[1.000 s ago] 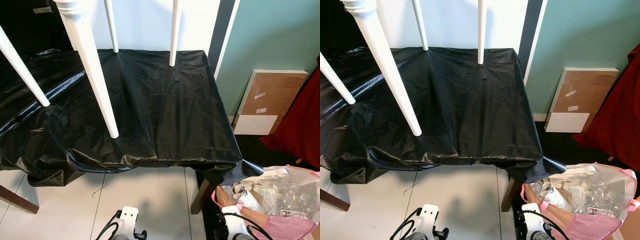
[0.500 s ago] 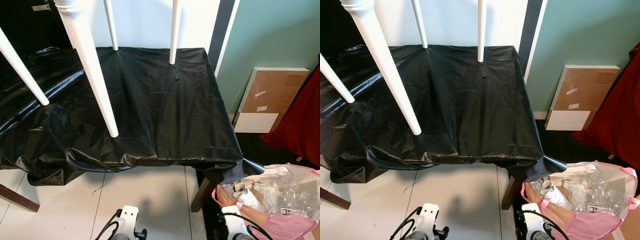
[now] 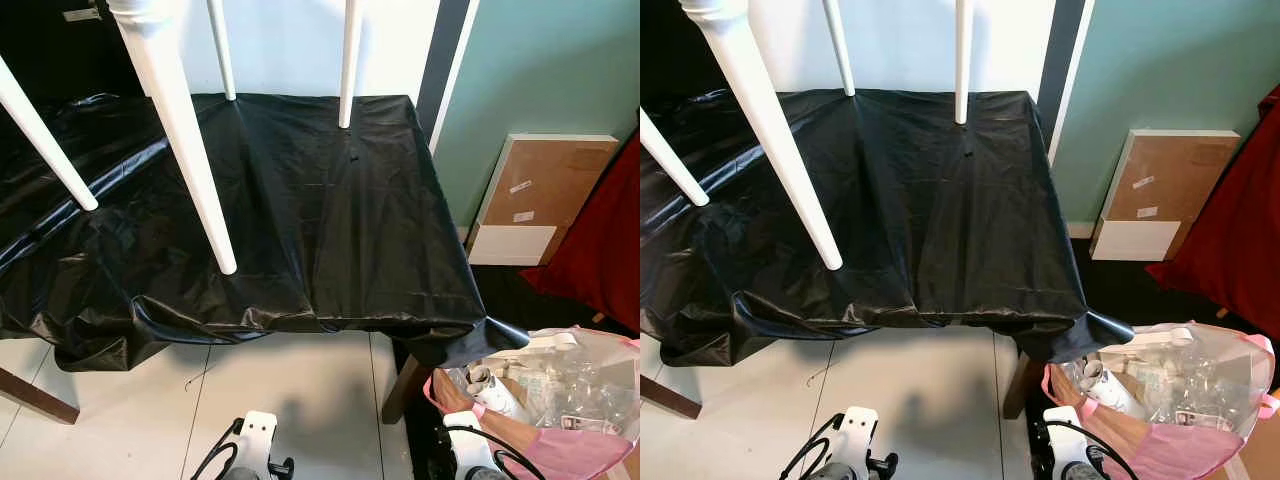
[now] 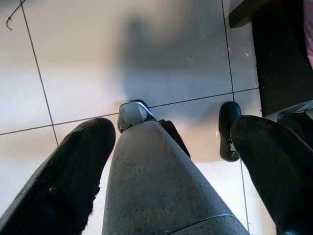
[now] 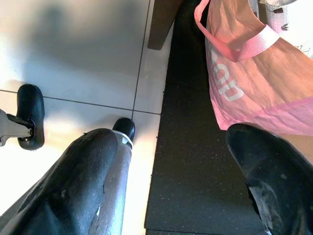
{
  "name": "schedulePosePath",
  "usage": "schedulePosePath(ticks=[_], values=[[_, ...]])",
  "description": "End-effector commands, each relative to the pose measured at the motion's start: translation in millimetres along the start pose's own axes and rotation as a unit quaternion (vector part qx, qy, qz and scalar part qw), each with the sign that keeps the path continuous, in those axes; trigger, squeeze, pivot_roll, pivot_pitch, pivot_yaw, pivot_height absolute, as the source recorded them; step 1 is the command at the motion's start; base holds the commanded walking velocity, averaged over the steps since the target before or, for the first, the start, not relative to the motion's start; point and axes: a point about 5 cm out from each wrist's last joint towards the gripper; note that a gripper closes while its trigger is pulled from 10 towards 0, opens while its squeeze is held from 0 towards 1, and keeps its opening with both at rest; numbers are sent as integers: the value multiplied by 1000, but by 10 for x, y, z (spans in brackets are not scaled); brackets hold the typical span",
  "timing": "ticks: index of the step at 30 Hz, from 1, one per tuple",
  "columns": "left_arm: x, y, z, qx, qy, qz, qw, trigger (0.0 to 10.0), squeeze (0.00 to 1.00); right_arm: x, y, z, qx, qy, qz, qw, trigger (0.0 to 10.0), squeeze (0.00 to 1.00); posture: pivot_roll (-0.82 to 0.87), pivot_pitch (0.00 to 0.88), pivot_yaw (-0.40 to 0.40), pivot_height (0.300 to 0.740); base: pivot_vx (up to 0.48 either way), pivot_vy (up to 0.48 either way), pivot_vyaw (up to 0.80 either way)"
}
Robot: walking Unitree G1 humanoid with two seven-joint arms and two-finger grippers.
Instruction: Building children table
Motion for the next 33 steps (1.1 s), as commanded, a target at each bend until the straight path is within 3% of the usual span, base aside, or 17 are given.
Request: schedulePosePath(ticks=[1,33], values=[[-36,9,-232,-5,42,-2,999,10000,0,-18,-7,-92,5,16,-2,1000,10000,0,1,23,-36,740,0,0,0],[-39,2,-250,-3,43,-4,999,10000,0,-29,-15,-138,-3,23,0,1000,10000,0,7,18,-39,740,0,0,0]])
Point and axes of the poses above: a point about 5 cm out from each wrist's last joint towards the gripper, its own x axis pointing out of the wrist towards the gripper, its own z axis along the axis of the wrist's last joint, y = z × x, and after that the axes turned 3 degrees about -x, right-handed
